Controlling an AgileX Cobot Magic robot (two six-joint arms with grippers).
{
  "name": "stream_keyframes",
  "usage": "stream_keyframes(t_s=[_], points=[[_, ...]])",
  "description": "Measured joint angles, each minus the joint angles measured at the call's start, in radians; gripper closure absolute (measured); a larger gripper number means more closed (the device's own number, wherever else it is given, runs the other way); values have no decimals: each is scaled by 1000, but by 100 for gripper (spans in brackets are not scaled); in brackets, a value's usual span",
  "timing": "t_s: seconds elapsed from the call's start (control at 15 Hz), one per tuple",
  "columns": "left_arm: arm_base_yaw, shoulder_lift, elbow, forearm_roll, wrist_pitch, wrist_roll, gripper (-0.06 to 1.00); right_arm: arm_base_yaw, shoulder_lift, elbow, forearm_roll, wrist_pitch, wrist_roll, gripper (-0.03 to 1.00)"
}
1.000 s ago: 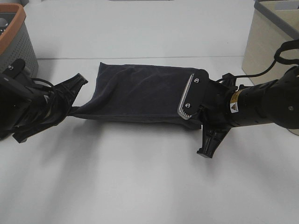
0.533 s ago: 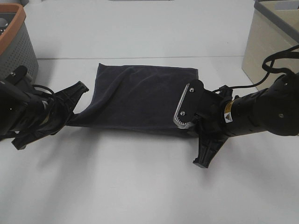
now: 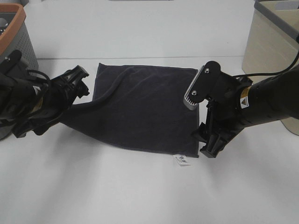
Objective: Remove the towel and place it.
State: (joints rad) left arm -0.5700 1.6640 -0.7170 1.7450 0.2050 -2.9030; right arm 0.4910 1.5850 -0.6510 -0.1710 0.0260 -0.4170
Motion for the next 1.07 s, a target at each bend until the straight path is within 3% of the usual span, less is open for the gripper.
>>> stream_keyframes(t_s=[0.33, 0.53, 0.8, 1.07], points=[[0, -122, 0, 0, -5, 27, 18, 0, -156, 0, 9, 5, 0, 24], [0, -133, 0, -10, -75, 128, 18, 0, -197, 0, 9, 5, 0, 24], [0, -133, -30, -73, 0, 210, 18, 0, -209, -5, 9, -1, 0, 24], [0, -109, -302, -66, 62, 537, 18, 0, -207, -140, 9, -5, 30, 24]])
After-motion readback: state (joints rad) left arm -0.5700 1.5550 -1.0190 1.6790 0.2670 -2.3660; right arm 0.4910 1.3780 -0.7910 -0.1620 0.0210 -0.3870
